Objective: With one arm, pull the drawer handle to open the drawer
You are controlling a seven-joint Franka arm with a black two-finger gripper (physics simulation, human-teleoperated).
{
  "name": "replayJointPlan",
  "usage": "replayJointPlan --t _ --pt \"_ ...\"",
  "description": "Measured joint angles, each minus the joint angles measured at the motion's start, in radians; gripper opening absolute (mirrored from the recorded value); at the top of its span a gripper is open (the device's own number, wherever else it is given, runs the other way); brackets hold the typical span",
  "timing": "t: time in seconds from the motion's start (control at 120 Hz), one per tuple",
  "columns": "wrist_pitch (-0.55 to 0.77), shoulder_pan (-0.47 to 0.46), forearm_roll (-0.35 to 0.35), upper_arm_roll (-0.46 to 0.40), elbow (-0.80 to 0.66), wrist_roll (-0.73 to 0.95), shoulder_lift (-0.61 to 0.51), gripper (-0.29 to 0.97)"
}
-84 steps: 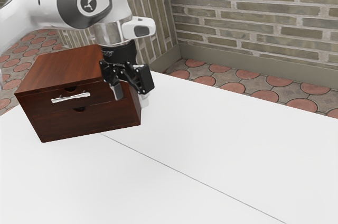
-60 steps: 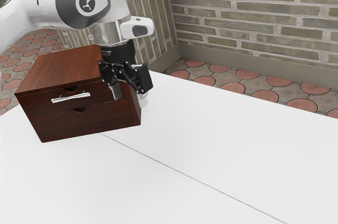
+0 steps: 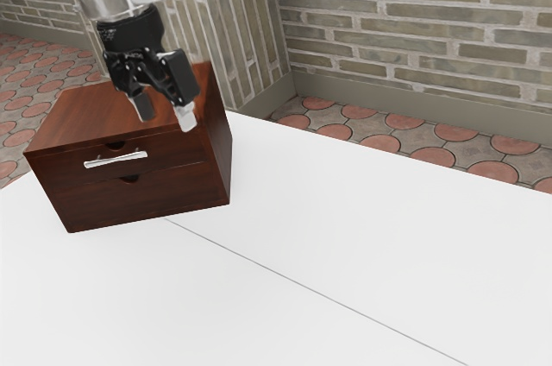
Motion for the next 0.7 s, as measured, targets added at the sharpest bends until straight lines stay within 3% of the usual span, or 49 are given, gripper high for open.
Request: replayJointPlan --t 0.158,0.275,0.5,0.7 --pt "0.072 0.041 0.025 0.003 -0.348 0.045 -0.219 0.68" --pt "0.175 0.047 0.037 -0.013 -0.527 0.119 -0.331 0.68" --pt "0.278 0.138 0.041 -0.043 -0.598 0.397 -0.377 0.68" --pt "0.328 0.164 0.136 0.006 -0.618 0.613 -0.377 0.68"
